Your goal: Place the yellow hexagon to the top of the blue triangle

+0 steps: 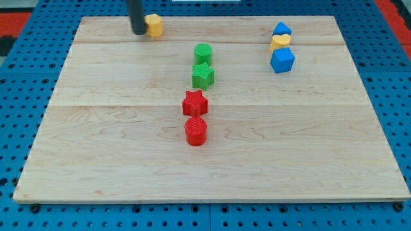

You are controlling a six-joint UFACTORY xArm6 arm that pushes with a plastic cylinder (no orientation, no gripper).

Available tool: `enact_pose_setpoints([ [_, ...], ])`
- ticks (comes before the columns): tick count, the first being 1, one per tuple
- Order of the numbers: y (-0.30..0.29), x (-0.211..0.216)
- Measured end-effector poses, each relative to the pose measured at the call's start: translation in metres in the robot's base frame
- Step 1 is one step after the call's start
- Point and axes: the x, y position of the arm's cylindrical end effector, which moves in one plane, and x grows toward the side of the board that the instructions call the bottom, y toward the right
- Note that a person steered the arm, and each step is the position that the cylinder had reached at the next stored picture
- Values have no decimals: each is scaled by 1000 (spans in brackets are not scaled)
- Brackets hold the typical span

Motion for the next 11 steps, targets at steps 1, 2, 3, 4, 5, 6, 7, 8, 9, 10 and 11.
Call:
enact_pose_setpoints([
  [1, 11, -3],
  [2, -10, -14],
  [3, 18, -26],
  [4, 59, -31],
  [5, 47, -43],
  [6, 102, -42],
  [7, 151, -40],
  [8, 198, -41],
  [9, 210, -46],
  [10, 211, -46],
  [11, 230, -45],
])
